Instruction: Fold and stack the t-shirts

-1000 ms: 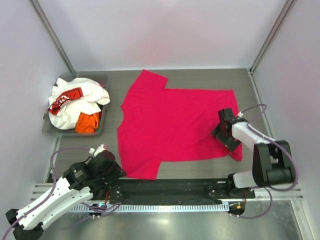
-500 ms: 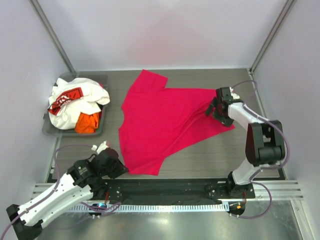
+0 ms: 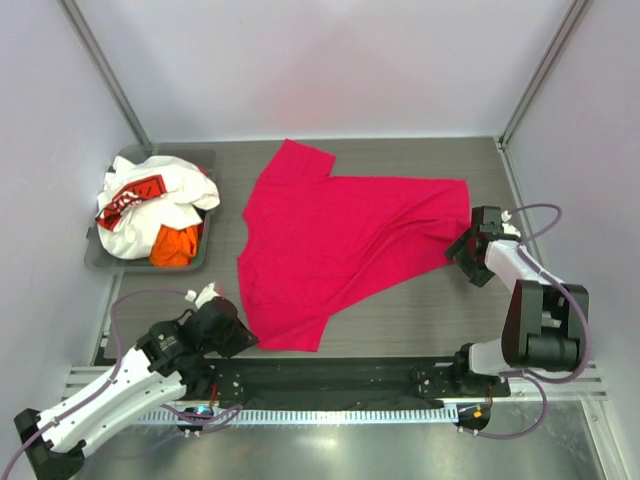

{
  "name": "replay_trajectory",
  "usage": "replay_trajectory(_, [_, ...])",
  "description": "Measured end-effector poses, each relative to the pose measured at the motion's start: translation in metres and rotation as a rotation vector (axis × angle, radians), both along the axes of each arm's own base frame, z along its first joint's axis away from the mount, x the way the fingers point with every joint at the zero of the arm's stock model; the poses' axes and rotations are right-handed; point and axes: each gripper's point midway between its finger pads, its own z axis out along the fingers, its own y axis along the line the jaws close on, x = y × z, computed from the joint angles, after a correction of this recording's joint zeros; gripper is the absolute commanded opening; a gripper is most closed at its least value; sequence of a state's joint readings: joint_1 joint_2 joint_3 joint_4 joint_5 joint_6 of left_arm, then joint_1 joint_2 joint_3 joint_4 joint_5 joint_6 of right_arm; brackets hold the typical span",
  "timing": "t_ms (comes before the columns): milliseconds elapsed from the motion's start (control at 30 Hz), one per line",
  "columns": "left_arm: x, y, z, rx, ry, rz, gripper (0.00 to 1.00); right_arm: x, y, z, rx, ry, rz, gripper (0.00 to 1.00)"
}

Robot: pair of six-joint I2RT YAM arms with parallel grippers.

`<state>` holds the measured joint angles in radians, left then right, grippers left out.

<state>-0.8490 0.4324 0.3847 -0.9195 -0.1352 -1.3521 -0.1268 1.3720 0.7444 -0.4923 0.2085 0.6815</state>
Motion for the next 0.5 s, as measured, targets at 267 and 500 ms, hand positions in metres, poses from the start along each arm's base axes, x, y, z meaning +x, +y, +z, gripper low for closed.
replay_trajectory(267, [-0.001, 0.001, 0.005, -0.025, -0.021, 0.000, 0.02, 0.042, -0.002, -0.014, 0.060, -0.031, 0.030, 0.70])
replay_trajectory(500, [-0.001, 0.002, 0.008, -0.045, -0.038, 0.001, 0.02, 0.063, -0.014, -0.015, 0.090, -0.108, 0.010, 0.43])
